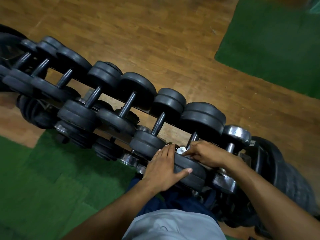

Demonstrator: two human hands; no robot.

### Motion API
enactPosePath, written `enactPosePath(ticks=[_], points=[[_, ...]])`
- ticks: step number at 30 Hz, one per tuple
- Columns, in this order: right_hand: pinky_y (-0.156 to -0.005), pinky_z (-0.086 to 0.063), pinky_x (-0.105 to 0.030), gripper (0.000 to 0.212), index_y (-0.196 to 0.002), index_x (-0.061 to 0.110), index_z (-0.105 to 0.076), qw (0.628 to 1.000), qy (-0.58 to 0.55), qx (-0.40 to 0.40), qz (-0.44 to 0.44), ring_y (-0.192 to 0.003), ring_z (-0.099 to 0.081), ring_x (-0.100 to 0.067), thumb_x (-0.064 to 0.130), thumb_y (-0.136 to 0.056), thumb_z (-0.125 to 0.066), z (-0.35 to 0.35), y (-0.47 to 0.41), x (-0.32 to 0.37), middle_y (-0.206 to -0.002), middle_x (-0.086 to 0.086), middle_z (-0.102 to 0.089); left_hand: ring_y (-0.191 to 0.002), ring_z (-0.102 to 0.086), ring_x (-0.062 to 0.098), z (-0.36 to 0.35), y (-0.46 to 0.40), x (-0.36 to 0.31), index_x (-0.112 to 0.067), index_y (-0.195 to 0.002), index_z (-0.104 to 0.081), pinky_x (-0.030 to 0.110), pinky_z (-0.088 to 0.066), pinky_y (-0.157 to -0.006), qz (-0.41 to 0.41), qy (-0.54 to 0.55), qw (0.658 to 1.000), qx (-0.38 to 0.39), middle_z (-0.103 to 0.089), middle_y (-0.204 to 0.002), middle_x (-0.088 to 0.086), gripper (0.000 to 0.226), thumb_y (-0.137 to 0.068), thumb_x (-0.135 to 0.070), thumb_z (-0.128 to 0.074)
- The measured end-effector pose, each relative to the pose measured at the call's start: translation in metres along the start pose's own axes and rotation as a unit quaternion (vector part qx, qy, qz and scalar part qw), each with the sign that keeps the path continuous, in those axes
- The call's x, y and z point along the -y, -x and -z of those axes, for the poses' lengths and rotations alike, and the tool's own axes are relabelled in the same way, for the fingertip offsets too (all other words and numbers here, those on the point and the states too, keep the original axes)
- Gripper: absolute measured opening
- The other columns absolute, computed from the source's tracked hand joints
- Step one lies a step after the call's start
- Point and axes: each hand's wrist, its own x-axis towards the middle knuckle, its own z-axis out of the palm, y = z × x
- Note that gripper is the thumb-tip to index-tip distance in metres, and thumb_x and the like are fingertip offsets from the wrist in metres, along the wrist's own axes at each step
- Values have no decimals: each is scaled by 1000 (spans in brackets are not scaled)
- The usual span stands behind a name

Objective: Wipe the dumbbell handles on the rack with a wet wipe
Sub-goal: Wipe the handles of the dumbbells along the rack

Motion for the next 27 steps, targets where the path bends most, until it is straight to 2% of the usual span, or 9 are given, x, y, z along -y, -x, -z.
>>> enactPosePath(ticks=[3, 5, 8, 13, 16, 20, 22, 24, 27], points=[[-81, -38, -7, 31, -124, 37, -69, 997, -72, -22, -23, -98, -55, 3, 26, -96, -64, -7, 7, -4, -102, 19, -59, -156, -14, 18, 1, 1, 1, -11, -163, -7, 36, -10, -128, -3, -3, 1000, 5, -18, -170, 6, 115, -84, -91, -31], [-77, -35, -2, 27, -119, 31, -73, 988, -144, -42, -41, -92, -56, 12, 22, -95, -67, -11, 13, -7, -98, 24, -59, -156, -14, 18, 1, 0, 1, -12, -163, -7, 37, -11, -128, -2, -4, 1000, 9, -17, -170, 6, 116, -83, -92, -30], [-78, -38, -1, 21, -112, 23, -76, 958, -262, -80, -81, -93, -57, 20, 15, -93, -69, -18, 23, -6, -102, 21, -68, -156, -13, 18, 1, 0, 1, -12, -163, -7, 37, -11, -128, -1, -3, 1000, 8, -17, -170, 6, 116, -83, -92, -30], [-84, -46, -14, 13, -98, 18, -78, 898, -400, -135, -123, -98, -67, -1, 10, -90, -71, -42, 31, -12, -106, 7, -74, -156, -14, 18, 1, 0, 1, -13, -163, -7, 37, -12, -128, 0, -9, 1000, 10, -17, -170, 6, 116, -83, -93, -29], [-88, -50, -35, 8, -91, 15, -75, 901, -390, -137, -130, -93, -69, -15, 8, -89, -71, -48, 30, -15, -96, -1, -74, -155, -16, 19, 4, 1, -1, -13, -163, -9, 37, -13, -128, 0, -6, 1000, 5, -19, -169, 6, 114, -84, -91, -32], [-89, -51, -45, 7, -86, 20, -69, 908, -344, -190, -143, -88, -67, -17, 15, -90, -70, -54, 24, -12, -86, 3, -72, -155, -17, 19, 8, 2, -4, -13, -163, -11, 37, -15, -127, 1, -6, 1000, 4, -20, -169, 6, 112, -85, -89, -36], [-86, -54, -40, 7, -89, 28, -69, 903, -313, -250, -154, -88, -66, -8, 22, -91, -69, -56, 22, -11, -89, 11, -70, -154, -19, 19, 8, 2, -4, -13, -163, -12, 37, -16, -127, 3, -7, 1000, 3, -22, -168, 6, 112, -84, -90, -35], [-86, -53, -32, 16, -102, 32, -71, 897, -273, -309, -157, -94, -64, -4, 20, -92, -69, -53, 20, -8, -98, 15, -67, -154, -20, 19, 8, 2, -4, -13, -163, -13, 37, -17, -127, 3, -10, 1000, 1, -23, -168, 6, 112, -84, -89, -36], [-90, -51, -30, 36, -127, 25, -66, 912, -185, -334, -151, -106, -61, -11, 12, -94, -63, -44, 16, -3, -118, 9, -60, -154, -19, 19, 8, 3, -5, -13, -163, -12, 37, -18, -127, 5, -12, 1000, 2, -22, -168, 6, 112, -85, -89, -35]])
